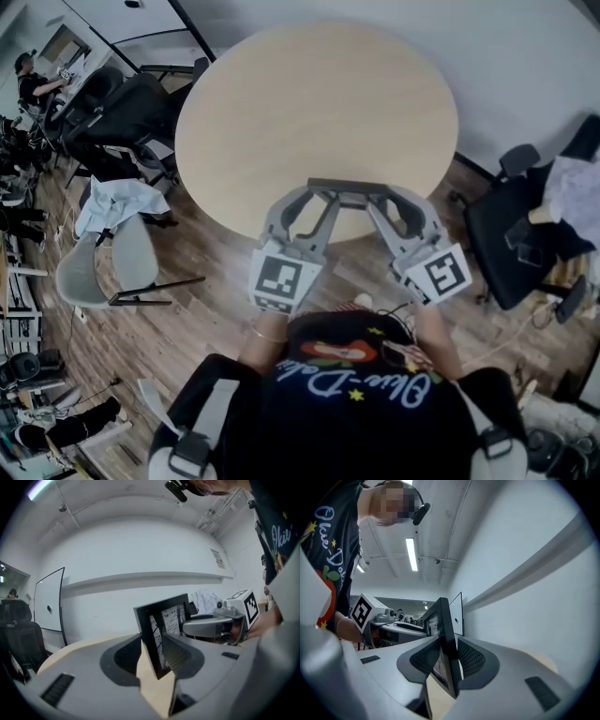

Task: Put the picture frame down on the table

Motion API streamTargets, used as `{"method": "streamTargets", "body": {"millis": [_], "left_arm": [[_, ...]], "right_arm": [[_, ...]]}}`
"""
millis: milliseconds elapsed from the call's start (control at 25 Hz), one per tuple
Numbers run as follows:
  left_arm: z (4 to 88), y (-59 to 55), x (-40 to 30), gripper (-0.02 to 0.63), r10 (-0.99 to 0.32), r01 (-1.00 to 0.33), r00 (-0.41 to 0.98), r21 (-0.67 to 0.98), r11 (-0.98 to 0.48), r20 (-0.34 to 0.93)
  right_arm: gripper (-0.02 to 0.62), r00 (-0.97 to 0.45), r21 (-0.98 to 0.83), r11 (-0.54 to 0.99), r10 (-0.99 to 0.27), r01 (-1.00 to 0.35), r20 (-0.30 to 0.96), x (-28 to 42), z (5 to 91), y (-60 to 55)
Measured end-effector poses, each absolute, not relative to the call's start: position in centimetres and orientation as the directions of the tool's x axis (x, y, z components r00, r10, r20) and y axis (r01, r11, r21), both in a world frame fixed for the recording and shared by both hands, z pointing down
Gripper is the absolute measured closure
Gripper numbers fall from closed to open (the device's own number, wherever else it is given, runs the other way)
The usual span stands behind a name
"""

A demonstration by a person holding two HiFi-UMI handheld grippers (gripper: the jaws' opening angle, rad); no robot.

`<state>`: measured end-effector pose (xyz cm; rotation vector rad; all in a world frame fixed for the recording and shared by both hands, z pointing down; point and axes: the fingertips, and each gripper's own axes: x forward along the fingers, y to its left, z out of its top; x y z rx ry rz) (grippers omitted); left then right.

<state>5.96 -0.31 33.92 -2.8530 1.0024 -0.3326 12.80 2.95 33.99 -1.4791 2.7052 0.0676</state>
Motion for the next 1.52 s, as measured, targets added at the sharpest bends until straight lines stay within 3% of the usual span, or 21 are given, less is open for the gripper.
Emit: {"method": "streamTargets", "body": {"millis": [1520], "left_arm": [[35.5, -13.8, 11.6, 0.5, -0.7, -0.698, 0.696, -0.081, -0.712, 0.158]], "right_arm": [[0.499, -0.57, 0.028, 0.573, -0.819, -0.819, 0.061, 19.0, 35.6, -12.4]]}}
